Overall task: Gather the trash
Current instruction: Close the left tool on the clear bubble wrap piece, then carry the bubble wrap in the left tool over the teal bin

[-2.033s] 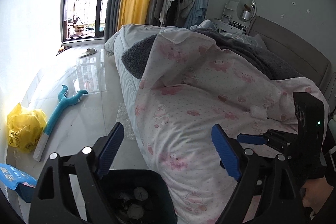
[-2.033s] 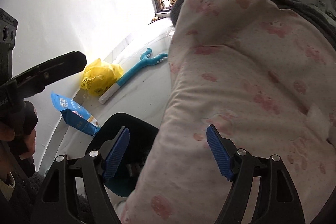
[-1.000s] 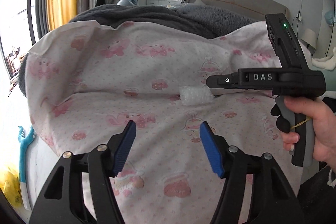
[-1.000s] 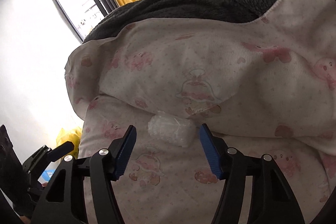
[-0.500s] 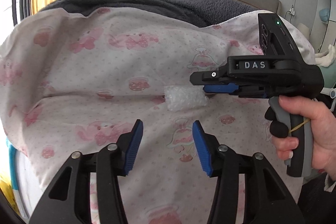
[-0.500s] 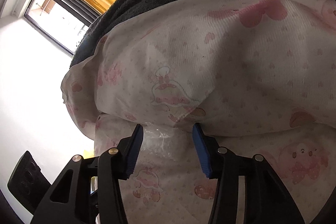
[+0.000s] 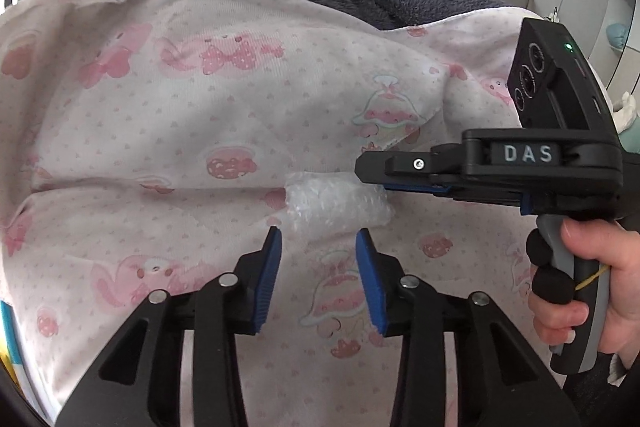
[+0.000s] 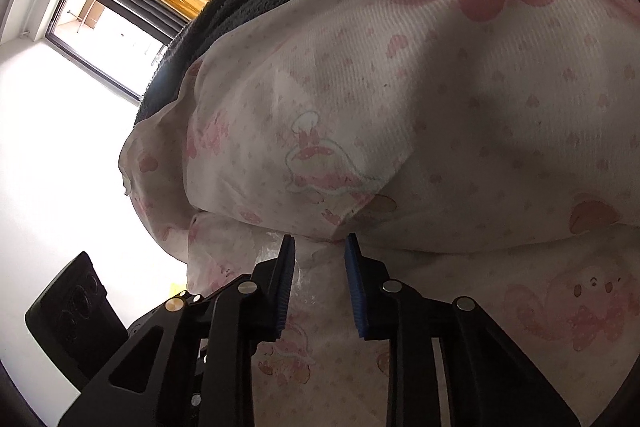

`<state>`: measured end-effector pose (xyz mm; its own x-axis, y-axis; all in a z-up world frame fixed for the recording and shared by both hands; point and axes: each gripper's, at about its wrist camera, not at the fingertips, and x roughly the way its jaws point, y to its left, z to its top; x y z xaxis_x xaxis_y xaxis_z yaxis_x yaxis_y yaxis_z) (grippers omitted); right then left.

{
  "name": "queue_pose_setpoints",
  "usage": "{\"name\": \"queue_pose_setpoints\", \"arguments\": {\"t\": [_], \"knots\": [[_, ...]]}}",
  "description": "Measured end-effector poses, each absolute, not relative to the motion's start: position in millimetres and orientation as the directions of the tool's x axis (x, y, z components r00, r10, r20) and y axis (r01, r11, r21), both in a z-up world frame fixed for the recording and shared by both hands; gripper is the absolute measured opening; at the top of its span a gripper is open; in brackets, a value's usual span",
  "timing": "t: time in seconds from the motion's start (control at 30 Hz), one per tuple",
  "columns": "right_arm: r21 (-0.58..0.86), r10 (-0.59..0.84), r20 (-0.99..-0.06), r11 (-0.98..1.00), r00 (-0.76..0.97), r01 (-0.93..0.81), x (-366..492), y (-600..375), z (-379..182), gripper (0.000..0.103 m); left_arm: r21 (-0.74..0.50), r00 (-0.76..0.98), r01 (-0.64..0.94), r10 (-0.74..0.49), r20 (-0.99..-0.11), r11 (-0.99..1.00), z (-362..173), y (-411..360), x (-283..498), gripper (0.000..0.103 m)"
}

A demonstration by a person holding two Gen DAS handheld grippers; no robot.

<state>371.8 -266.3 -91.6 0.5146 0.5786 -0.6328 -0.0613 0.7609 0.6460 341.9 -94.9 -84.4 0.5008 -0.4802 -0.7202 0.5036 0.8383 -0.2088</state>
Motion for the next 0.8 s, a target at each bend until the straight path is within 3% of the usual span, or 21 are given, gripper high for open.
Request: {"name": "queue_pose_setpoints", "arguments": {"t": [0.13, 0.8], "knots": [[0.641, 0.587, -0.634, 0.763, 0.503, -0.082, 372.3, -260.5, -90.3, 0.024, -0.246, 0.488, 0.497, -0.503, -0.714, 0.832, -87.0, -93.0, 346.5, 0.033], [0.575, 0.582, -0.642, 0.796, 0.499, -0.189, 356.6, -231.4, -63.8, 0.016, -0.158, 0.572, 0.488, -0.451, -0.685, 0.858, -61.1, -87.1, 298.0, 0.010]]}}
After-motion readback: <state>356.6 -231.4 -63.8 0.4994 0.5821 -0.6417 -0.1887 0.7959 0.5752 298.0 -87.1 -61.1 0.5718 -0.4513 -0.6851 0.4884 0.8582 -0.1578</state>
